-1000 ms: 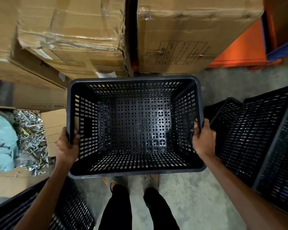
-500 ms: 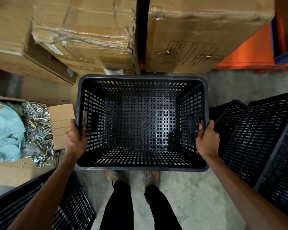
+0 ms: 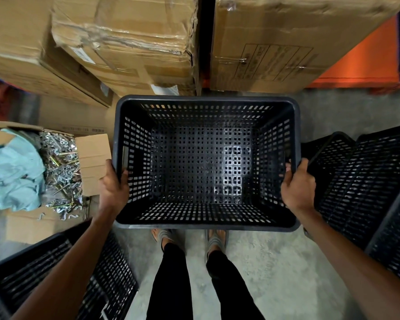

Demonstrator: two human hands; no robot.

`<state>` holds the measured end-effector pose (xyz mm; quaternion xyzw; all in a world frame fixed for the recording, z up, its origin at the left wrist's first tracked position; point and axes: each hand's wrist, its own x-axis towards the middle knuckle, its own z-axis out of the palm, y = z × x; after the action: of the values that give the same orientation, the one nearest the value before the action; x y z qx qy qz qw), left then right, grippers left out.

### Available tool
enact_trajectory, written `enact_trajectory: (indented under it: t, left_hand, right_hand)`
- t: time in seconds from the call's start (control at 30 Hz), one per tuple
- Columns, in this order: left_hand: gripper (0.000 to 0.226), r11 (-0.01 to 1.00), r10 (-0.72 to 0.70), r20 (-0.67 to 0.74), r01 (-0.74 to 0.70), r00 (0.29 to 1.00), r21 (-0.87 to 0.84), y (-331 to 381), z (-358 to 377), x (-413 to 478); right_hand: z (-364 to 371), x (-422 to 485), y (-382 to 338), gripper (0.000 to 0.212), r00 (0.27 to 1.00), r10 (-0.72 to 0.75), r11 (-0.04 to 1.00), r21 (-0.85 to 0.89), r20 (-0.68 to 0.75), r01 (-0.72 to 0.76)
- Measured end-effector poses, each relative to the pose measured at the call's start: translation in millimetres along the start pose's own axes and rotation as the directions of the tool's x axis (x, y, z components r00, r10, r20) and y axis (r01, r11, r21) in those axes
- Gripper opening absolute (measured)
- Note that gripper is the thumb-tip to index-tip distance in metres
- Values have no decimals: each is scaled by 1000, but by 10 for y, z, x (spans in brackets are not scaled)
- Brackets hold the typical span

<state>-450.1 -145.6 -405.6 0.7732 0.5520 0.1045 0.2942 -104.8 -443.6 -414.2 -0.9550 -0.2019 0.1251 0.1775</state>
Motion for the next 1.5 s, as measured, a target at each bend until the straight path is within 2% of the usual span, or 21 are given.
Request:
enact_trajectory:
  t: [0.23, 0.3, 0.4, 0.53, 0.63, 0.9, 1.0, 1.13, 1.3, 1.5]
  left_hand:
    - [27, 1000, 20, 33, -20, 999, 1, -13, 12, 62]
    - [25, 1000, -26, 70, 26, 997, 0, -24, -15, 89]
    - [35, 997, -69, 49, 67, 996, 43, -18, -10, 112]
    - [27, 994, -110, 80, 109, 991, 20, 21, -24, 123]
    - [30, 989, -140, 113, 134, 984, 54, 18, -57, 166]
    - [44, 991, -95, 87, 85, 992, 106, 50, -59, 176]
    - [44, 993, -112, 74, 108, 991, 53, 13, -40, 203]
    - [47, 994, -109, 80, 111, 991, -20, -44, -20, 229]
    - [45, 999, -32, 10, 32, 999, -6, -161, 16, 293]
    - [52, 1000, -20, -7, 20, 1000, 6, -180, 37, 340]
  right_hand:
    - [-12, -43, -29, 25, 1000, 29, 1000, -8, -1, -29]
    - [-8, -78, -43, 26, 999, 39, 999, 0, -5, -39]
    - [0, -118, -67, 28, 999, 52, 999, 3, -17, -52]
    - [8, -105, -67, 26, 998, 48, 999, 25, -27, -47]
    - [5, -116, -53, 26, 998, 55, 998, 32, -27, -54]
    - [8, -131, -71, 31, 998, 10, 1000, -13, -59, -11]
    - [10, -124, -58, 34, 998, 11, 1000, -9, -58, -11]
    - [4, -138, -59, 48, 999, 40, 999, 24, -9, -39]
    - [50, -140, -7, 69, 998, -17, 997, 70, -60, 21]
    - [50, -133, 15, 66, 998, -55, 988, 141, -33, 59]
